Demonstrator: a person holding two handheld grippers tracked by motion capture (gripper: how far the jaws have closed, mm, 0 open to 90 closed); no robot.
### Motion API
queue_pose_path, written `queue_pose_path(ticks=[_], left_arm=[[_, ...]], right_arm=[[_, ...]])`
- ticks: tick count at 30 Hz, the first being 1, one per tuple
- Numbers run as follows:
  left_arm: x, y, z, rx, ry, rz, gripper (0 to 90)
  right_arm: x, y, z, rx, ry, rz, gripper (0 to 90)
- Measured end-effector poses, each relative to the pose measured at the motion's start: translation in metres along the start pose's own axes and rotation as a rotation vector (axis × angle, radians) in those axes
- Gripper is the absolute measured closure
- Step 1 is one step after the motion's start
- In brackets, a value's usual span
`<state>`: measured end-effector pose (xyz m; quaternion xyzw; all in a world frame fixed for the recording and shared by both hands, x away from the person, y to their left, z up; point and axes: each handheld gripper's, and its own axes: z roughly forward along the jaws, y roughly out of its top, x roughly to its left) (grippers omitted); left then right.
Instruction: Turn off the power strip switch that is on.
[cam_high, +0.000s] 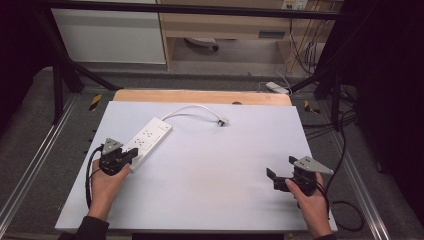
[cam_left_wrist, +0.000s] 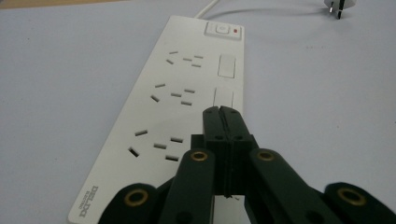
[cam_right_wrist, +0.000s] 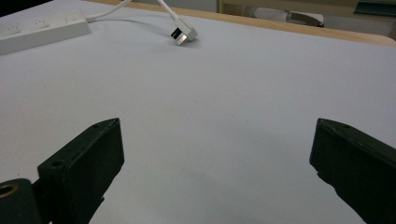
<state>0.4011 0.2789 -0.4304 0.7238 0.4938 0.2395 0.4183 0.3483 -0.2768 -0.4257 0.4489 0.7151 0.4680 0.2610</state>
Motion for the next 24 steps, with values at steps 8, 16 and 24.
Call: queue_pose_path(ticks=[8,16,24], left_arm=[[0.0007,-0.0001,0.0008,-0.018,0.006,0.005,89.7],[0.0005,0.0002,0.0010,-0.043,0.006,0.007,86.7],[0.0028,0.0003,0.0014,-0.085,0.013,0.006,78.9]], right_arm=[[-0.0001,-0.0002,0.0003,0.003,0.001,0.002,3.5],[-0.0001,-0.0002,0.0003,0.003,0.001,0.001,3.5],[-0.0001,-0.0002,0.0003,0.003,0.001,0.000,3.5]])
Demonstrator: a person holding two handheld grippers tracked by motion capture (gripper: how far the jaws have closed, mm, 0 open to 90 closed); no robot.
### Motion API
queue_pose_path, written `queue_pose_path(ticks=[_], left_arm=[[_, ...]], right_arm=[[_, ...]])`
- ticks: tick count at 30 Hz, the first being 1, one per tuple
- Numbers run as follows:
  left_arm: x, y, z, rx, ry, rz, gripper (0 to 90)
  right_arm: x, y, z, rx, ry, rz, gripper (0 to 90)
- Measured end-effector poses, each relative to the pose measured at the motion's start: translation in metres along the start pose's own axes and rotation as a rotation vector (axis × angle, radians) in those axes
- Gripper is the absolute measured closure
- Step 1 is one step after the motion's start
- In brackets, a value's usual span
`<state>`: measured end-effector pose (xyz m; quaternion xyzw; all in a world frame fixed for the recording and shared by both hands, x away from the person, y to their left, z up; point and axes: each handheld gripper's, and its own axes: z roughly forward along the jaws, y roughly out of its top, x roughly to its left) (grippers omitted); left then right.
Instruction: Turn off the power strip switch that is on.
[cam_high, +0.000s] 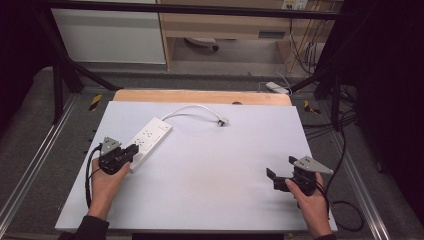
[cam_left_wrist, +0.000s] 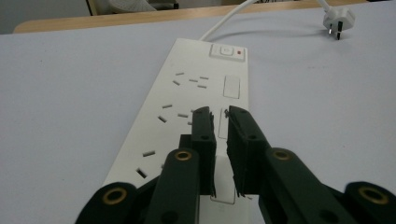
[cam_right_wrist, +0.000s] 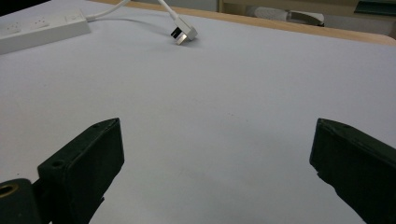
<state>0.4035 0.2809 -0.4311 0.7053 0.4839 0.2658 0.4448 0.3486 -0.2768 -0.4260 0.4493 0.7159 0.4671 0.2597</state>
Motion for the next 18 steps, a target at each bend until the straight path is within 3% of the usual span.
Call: queue_pose_path(ticks=[18], left_arm=[[-0.0012,0.0029,0.0007,-0.074,0.012,-0.009,50.0]], right_arm=[[0.0001,0.0000,0.0002,0.001,0.001,0.000,3.5]])
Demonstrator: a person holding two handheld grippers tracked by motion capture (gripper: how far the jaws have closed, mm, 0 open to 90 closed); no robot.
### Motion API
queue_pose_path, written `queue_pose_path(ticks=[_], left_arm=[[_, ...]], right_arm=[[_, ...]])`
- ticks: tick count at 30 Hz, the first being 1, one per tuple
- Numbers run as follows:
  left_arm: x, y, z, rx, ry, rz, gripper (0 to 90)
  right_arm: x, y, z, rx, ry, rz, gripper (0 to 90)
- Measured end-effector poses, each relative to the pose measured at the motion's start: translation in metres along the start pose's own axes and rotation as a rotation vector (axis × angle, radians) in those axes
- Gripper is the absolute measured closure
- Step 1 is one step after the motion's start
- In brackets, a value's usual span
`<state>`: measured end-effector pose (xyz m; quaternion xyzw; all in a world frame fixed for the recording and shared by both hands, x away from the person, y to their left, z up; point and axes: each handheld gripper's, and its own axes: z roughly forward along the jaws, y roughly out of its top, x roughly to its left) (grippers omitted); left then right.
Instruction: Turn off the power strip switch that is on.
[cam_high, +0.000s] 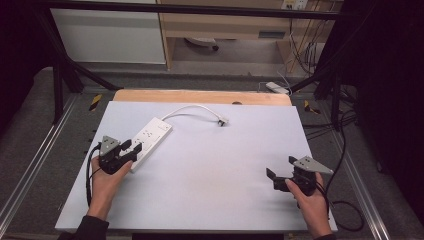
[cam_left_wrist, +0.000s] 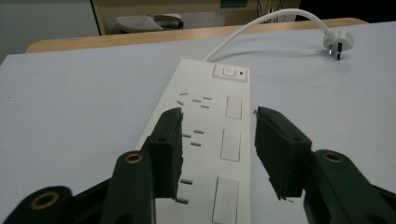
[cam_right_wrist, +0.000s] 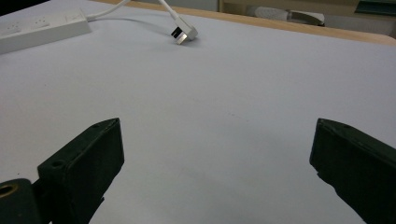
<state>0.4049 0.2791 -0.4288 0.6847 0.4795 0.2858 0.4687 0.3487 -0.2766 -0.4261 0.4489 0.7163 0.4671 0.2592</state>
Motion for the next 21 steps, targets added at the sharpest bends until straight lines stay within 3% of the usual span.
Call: queue_pose_path(ticks=[13,21], left_arm=[[-0.0006,0.0026,0.0009,-0.054,-0.020,0.016,39.8],[-0.0022,0.0048,0.0023,-0.057,-0.009,-0.011,30.4]], right_arm=[[-0.0001,0.0000,0.0002,-0.001,0.000,0.001,3.5],[-0.0005,-0.0001,0.0000,0.000,0.000,0.001,3.4]])
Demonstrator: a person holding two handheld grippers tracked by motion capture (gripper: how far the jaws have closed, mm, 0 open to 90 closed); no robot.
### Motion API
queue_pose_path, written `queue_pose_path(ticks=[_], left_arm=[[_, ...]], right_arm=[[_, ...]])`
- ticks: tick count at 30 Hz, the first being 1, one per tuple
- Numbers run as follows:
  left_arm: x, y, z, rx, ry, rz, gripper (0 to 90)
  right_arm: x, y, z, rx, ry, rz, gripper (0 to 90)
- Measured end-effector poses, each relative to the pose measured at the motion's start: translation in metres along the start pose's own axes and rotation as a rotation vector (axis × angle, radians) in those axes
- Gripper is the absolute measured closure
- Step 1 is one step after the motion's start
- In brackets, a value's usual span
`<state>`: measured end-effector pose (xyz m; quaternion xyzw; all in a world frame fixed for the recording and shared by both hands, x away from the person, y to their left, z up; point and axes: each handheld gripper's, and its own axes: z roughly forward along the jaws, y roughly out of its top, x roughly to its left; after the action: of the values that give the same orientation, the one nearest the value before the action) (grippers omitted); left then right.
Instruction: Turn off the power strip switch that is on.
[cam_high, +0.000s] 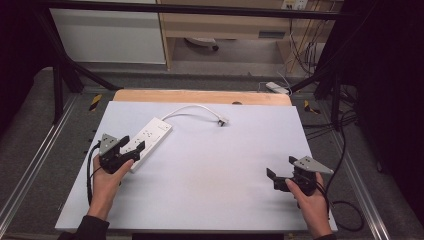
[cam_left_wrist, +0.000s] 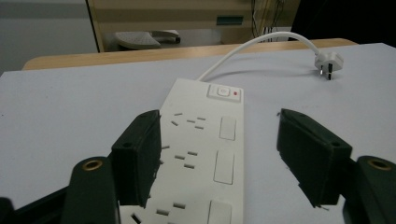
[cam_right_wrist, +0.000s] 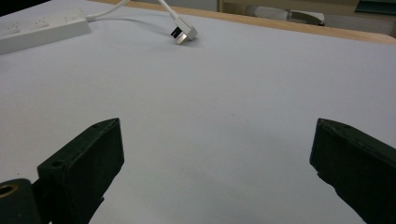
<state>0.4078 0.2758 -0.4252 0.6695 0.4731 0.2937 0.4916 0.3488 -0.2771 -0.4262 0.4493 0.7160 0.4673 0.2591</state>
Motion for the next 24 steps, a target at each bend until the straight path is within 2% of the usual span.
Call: queue_pose_path(ticks=[2,6,10,24], left_arm=[[-0.002,0.001,0.000,-0.005,0.006,0.000,26.3],[-0.006,0.005,0.001,-0.013,0.000,-0.009,11.7],[-0.010,0.008,0.001,-0.021,-0.021,-0.009,5.5],[-0.020,0.029,-0.016,-0.096,-0.037,-0.050,5.6]], right_arm=[[0.000,0.000,0.000,0.000,0.000,-0.001,3.4],[0.000,0.000,0.000,0.000,0.000,-0.001,3.4],[0.000,0.000,0.000,0.001,0.000,-0.001,3.4],[0.000,0.000,0.000,-0.003,0.002,0.004,3.3]])
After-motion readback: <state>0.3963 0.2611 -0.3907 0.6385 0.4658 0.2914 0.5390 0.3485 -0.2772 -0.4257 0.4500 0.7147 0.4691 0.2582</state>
